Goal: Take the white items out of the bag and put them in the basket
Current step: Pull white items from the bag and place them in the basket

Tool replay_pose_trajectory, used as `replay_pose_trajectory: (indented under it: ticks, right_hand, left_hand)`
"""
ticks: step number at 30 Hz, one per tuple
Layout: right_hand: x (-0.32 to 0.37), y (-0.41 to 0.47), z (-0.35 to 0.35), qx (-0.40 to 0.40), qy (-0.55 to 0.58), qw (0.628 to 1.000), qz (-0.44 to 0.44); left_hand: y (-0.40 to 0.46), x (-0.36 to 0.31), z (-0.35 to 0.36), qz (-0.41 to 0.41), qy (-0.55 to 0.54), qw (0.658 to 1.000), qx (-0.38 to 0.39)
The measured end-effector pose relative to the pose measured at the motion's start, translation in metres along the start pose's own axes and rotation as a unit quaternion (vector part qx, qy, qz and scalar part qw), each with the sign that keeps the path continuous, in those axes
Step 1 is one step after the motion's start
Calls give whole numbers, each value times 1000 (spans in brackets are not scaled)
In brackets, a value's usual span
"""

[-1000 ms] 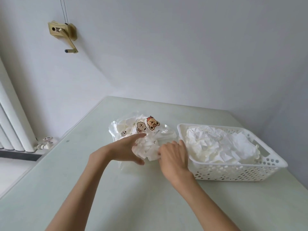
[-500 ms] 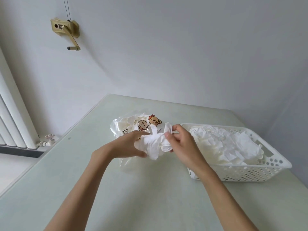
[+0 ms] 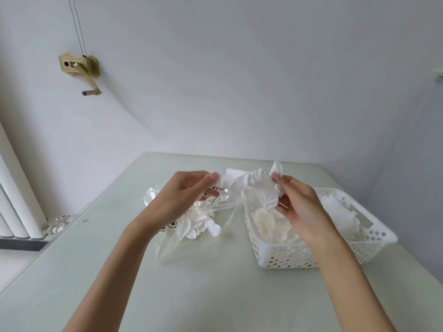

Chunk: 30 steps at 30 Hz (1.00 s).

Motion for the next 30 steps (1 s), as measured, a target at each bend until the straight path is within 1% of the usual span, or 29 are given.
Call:
replay_pose_trajectory:
  ticks: [3,4,5,7,9,11,13,15,18,20,22,25,27,30]
  right_hand:
    - [11,3,-26,-109,-22,991,-69]
    - [13,4,-35,-134,-34,987,-87]
    - [17,5,-44,-149,-47,983,-99]
    - [20,8,-56,-137,-51,984,-104]
    - [23,9,-64,-118,3,988,-95]
    - [28,7,-68,-126,14,986,-103]
    - [30,7,-69,-132,-43,981,-139]
    - [33,5,-67,-104,-115,974,-165]
    - [38,0,-59,-49,-185,964,-183]
    - [45,-4,-57,-45,-205,957,-198]
    - [51,-7,-58,-59,-219,950,-213]
    - [64,-12,-65,-51,-231,945,-226]
    - [76,-15,-73,-29,-231,949,-213]
    - [97,-21,-89,9,-259,951,-169]
  left_hand:
    - [15,-4,9,-25,-51,994,-98]
    - [19,-3,10,-31,-58,990,-127]
    - [24,-4,13,-33,-51,988,-141]
    - [30,-3,21,-30,-35,989,-143]
    - [36,-1,31,-39,-30,990,-130]
    - [40,0,38,-52,-13,992,-111]
    - [44,-3,43,-53,29,995,-83]
    - [48,-9,50,-45,40,997,-53]
    - [51,-25,75,-38,44,997,41]
    - [49,-34,100,-17,76,993,88]
    - [47,-40,122,5,91,992,88]
    - [51,-49,133,62,77,994,49]
    - [54,-57,128,75,63,993,69]
    - [54,-63,115,49,37,991,119]
Point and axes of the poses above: each hand's wrist, its own y-axis towards the middle knuckle, its own z-axis out of the palm, x = y × z, the point moved 2 cm from there along y, towards the middle knuckle, and after that the axes turned 1 degree about y, right-handed, at the moved point
